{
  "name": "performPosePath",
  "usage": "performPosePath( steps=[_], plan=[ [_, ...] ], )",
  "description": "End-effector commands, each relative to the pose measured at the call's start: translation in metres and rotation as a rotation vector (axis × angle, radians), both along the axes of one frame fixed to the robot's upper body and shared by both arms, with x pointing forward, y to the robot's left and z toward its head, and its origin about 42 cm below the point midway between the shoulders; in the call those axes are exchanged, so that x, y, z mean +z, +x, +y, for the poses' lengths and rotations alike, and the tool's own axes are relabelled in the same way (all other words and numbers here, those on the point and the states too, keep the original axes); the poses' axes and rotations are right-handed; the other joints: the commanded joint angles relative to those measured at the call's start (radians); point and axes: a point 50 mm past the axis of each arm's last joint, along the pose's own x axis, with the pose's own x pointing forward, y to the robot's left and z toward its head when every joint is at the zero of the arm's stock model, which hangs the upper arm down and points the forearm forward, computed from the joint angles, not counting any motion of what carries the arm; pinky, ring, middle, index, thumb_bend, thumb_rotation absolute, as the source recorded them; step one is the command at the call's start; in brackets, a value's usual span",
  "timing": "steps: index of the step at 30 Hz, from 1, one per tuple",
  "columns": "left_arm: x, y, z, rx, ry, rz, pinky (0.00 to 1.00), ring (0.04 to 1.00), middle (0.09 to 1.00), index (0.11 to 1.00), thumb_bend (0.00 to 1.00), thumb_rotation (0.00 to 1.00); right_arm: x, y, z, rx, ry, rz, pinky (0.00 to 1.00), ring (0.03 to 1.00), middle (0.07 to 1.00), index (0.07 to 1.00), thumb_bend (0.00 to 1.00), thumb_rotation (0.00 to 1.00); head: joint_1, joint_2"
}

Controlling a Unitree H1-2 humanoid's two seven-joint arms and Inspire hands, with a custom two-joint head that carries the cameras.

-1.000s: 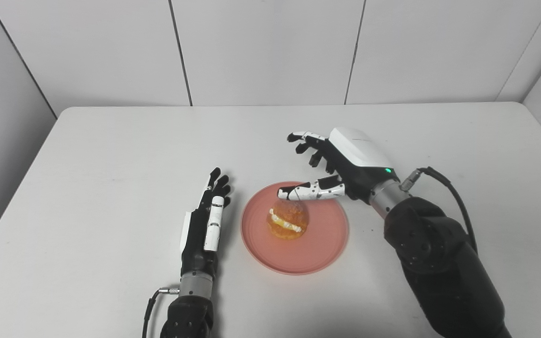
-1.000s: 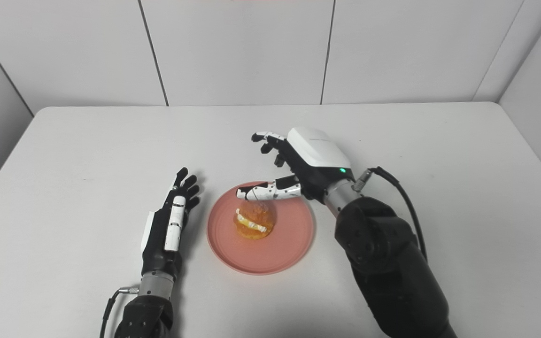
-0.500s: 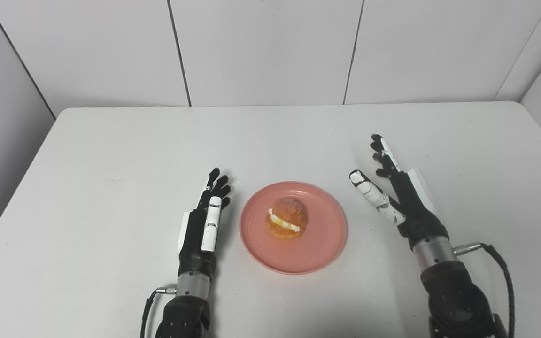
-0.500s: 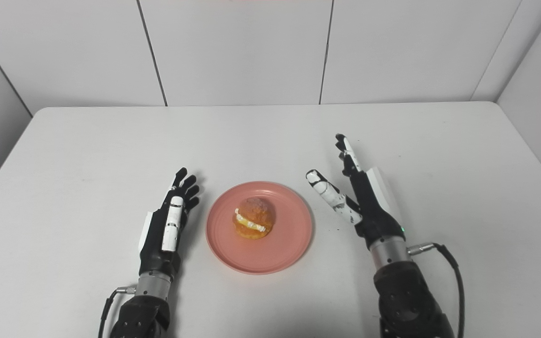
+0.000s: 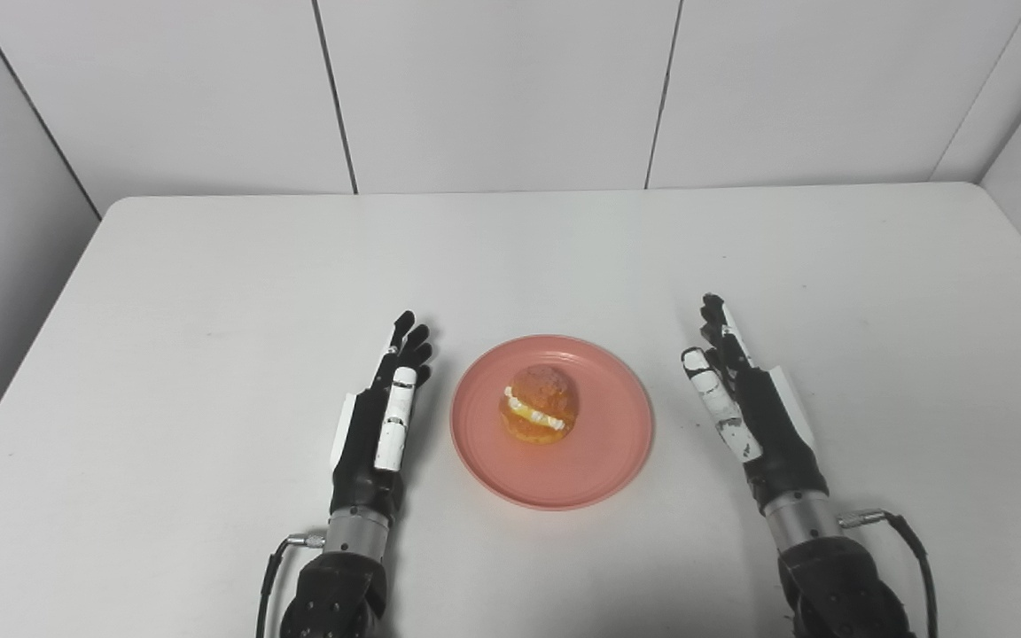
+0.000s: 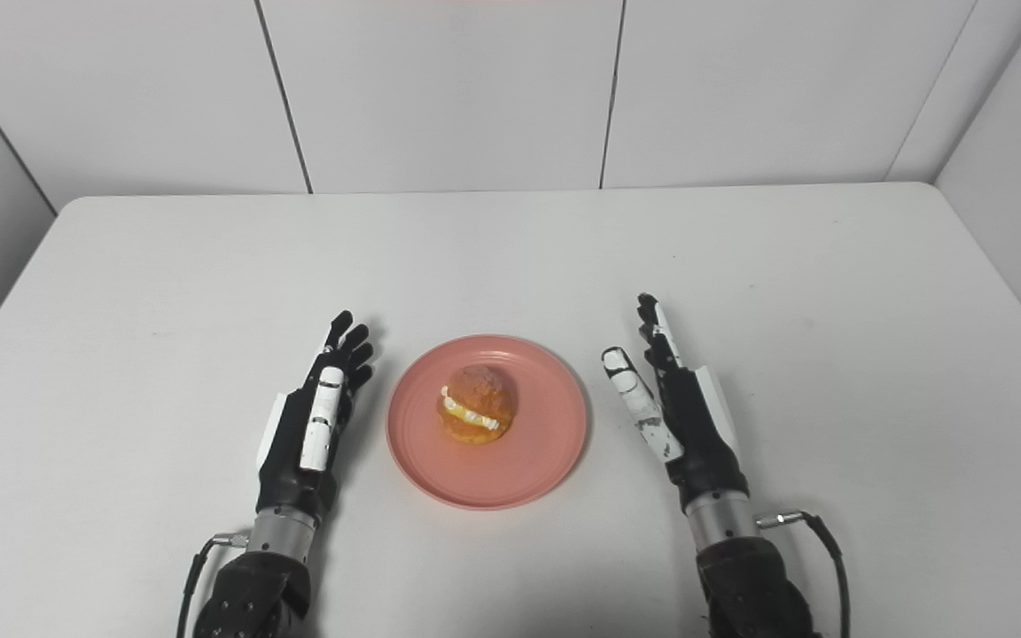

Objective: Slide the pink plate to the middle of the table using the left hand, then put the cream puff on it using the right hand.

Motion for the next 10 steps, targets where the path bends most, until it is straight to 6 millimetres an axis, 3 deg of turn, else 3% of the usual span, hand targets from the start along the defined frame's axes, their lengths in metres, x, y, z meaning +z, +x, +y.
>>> performPosePath(
  steps=[1,10],
  plan=[
    [-0.013,-0.014,0.003,-0.015,-0.009,0.061,0.96,0.958,0.967,0.966,0.44,1.00,0.005,0.000,0.003,0.042,0.046,-0.072,1.00,0.997,1.000,1.000,0.60,1.00,0.000,0.001],
    [-0.013,-0.015,0.009,-0.022,-0.002,0.051,0.98,0.965,0.974,0.974,0.45,1.00,-0.018,0.002,0.003,0.071,0.135,0.023,1.00,1.000,1.000,1.000,0.44,1.00,0.012,0.001]
  ],
)
